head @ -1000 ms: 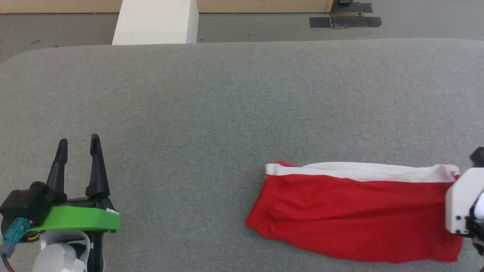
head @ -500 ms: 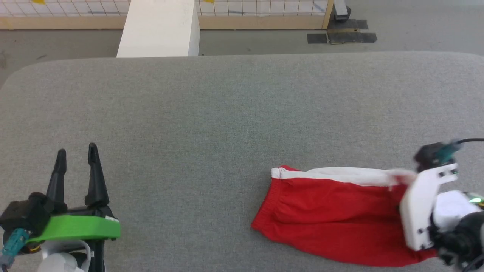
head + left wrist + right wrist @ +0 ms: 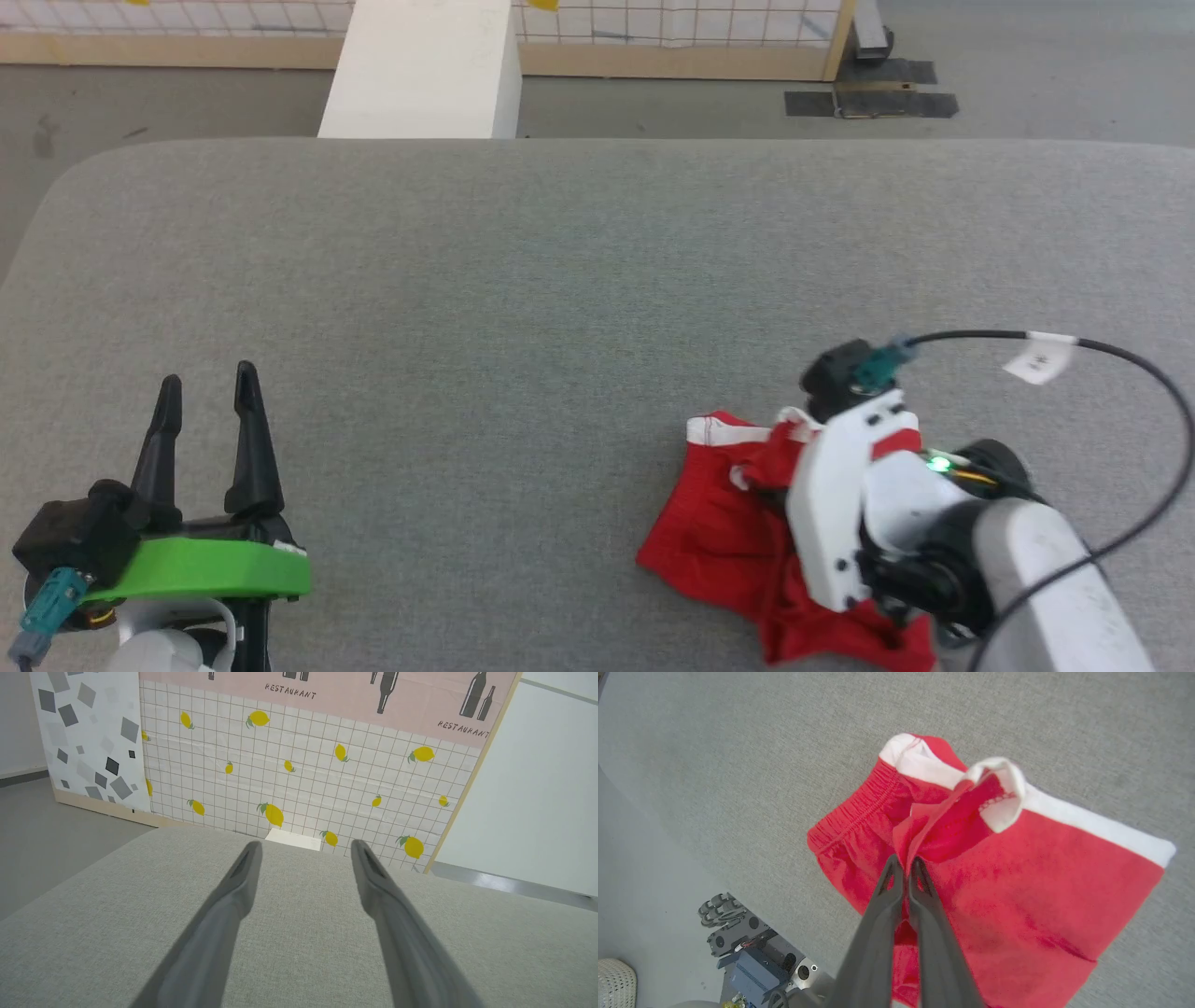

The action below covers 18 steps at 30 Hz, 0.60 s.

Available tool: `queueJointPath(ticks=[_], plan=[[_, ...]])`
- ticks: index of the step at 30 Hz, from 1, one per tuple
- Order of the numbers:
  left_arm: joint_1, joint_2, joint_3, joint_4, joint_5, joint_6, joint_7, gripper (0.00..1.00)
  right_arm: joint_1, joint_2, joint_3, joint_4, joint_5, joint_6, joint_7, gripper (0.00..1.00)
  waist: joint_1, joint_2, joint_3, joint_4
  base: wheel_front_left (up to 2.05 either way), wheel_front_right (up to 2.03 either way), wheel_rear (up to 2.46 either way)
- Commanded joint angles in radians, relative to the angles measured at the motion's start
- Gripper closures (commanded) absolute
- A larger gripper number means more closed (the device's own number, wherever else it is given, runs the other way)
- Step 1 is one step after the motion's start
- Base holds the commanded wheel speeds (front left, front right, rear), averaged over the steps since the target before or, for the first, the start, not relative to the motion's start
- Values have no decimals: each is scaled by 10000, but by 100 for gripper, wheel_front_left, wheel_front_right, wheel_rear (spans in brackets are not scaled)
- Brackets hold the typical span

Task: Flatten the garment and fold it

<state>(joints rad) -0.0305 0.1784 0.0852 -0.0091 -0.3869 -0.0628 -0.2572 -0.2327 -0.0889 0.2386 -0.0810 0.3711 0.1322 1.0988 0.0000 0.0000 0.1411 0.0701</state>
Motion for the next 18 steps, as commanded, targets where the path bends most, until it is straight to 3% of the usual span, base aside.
queueJointPath(ticks=[1, 12, 13, 14, 18], plan=[[68, -50, 1, 20, 120, -90, -45, 0, -252, 98, 152, 264, 97, -15, -220, 100, 0, 0, 57, 126, 0, 0, 0], [2, -66, -29, 169, 109, -181, -45, 0, -1399, 377, 1300, 2580, 358, -15, -1835, 100, 0, 0, 314, 431, 0, 0, 0], [0, -69, -31, 177, 107, -185, -45, 0, -1458, 379, 1383, 2688, 393, -15, -2016, 77, 0, 0, 318, 427, 0, 0, 0], [10, -73, -21, 185, 107, -190, -45, 0, -1596, 382, 1669, 2840, 530, -15, -2317, 0, 0, 0, 328, 377, 0, 0, 0], [61, -61, 40, 206, 97, -171, -45, 0, -1959, 384, 2586, 2390, 1256, -15, -2796, 0, 0, 0, 286, 111, 0, 0, 0]])
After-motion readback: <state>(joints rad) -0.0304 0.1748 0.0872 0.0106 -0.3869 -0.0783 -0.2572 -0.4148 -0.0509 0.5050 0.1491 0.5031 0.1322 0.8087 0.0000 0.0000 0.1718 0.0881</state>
